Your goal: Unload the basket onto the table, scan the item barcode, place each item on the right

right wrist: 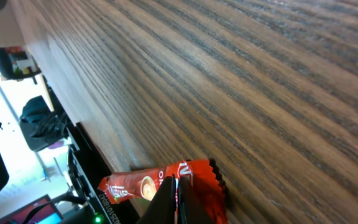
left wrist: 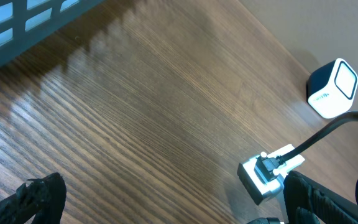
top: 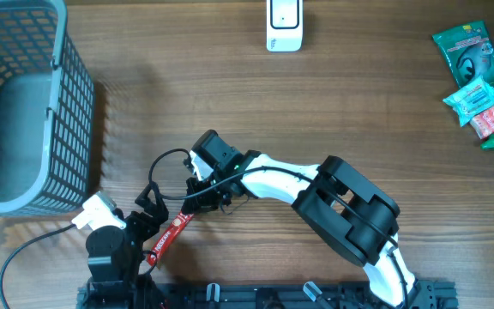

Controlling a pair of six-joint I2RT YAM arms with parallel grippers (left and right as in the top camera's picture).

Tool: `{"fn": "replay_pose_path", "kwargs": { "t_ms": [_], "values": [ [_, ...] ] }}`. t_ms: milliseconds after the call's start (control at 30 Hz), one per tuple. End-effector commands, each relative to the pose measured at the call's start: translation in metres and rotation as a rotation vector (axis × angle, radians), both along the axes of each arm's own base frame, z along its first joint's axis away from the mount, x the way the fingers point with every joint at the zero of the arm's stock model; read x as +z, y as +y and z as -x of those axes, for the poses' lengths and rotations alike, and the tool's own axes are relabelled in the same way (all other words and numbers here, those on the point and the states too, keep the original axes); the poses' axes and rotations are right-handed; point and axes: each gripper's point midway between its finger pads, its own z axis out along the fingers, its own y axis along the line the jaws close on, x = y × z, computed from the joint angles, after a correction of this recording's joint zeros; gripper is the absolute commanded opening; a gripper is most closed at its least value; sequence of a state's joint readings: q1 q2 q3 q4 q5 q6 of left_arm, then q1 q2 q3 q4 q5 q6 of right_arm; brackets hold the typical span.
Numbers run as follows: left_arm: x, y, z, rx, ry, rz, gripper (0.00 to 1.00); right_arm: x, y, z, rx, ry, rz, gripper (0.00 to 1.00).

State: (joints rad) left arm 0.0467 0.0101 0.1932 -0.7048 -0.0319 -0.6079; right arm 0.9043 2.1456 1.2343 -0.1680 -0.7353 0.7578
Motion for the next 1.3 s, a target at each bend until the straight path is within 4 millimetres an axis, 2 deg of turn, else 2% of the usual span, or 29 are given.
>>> {"fn": "replay_pose_path", "kwargs": {
  "t_ms": [0, 233, 433, 733, 900, 1000, 1100, 1267],
  "values": [
    [-0.005, 0.001, 0.0, 0.006, 0.01, 0.001, 1.0, -0.03, -0.012, -0.008, -0.038, -0.052, 0.111, 0.05],
    [-0.005, 0.001, 0.0, 0.006, 0.01, 0.001, 1.0, -0.033, -0.015, -0.011, -0.047, -0.067, 0.133, 0.05],
    [-0.005, 0.001, 0.0, 0.006, 0.01, 0.001, 1.0, -0.045, -0.031, -0.021, -0.148, -0.044, 0.242, 0.05],
    [-0.005, 0.001, 0.0, 0.006, 0.01, 0.001, 1.0, -0.051, -0.071, -0.063, -0.312, 0.008, 0.317, 0.05],
    [-0.005, 0.001, 0.0, 0.006, 0.01, 0.001, 1.0, -0.052, -0.11, -0.101, -0.42, 0.044, 0.334, 0.04],
    [-0.005, 0.001, 0.0, 0.006, 0.01, 0.001, 1.0, -0.041, -0.123, -0.119, -0.372, 0.015, 0.247, 0.05],
    [-0.005, 0.001, 0.0, 0.006, 0.01, 0.001, 1.0, -0.023, -0.126, -0.125, -0.321, -0.018, 0.175, 0.05],
    [-0.005, 0.001, 0.0, 0.007, 0.01, 0.0, 1.0, 0.026, -0.098, -0.111, -0.213, -0.097, 0.045, 0.05]
  ]
}}
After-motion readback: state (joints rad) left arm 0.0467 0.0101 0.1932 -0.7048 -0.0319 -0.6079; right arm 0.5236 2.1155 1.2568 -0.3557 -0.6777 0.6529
